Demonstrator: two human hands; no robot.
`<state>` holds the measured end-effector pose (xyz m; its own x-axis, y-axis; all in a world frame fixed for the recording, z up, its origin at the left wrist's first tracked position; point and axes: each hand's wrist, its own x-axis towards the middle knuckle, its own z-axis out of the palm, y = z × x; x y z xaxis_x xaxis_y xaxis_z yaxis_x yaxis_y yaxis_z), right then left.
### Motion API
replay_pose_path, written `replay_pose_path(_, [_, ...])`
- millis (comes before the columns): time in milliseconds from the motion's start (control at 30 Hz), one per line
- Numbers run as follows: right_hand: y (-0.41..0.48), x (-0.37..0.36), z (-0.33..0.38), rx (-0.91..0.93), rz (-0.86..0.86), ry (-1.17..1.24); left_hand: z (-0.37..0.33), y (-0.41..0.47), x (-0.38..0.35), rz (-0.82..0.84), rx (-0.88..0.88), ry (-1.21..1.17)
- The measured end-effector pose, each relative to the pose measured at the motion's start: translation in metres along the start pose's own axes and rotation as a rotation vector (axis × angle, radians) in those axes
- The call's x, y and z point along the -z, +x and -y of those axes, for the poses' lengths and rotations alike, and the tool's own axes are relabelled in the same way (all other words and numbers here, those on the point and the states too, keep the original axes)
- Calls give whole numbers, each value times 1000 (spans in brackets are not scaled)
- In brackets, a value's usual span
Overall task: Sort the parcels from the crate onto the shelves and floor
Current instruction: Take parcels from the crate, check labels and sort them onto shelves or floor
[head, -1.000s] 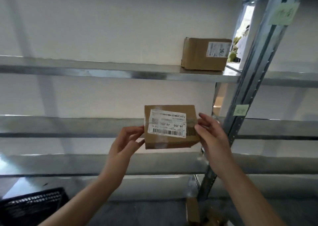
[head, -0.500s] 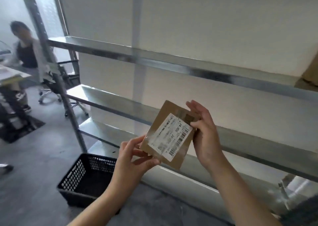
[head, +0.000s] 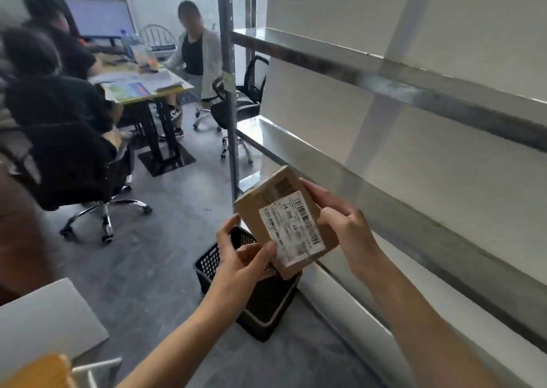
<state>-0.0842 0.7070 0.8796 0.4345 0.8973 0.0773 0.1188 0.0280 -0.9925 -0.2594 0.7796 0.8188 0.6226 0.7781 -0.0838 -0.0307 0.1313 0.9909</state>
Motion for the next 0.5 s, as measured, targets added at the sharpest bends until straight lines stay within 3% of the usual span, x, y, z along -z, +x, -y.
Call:
replay_pose_path(133, [59,-1,-19,-23,218,-3,10,38,13,-138,-26,115])
replay_pose_path(233, [109,0,-27,-32,339,52,2,65,12,-264,-47,0])
replay_pose_path(400, [187,5,-45,-54,362,177,-17,116,7,-468,-47,-61])
replay_pose_path(500, [224,8,-61,-73,324,133,-11,151,5,-570,-21,-140])
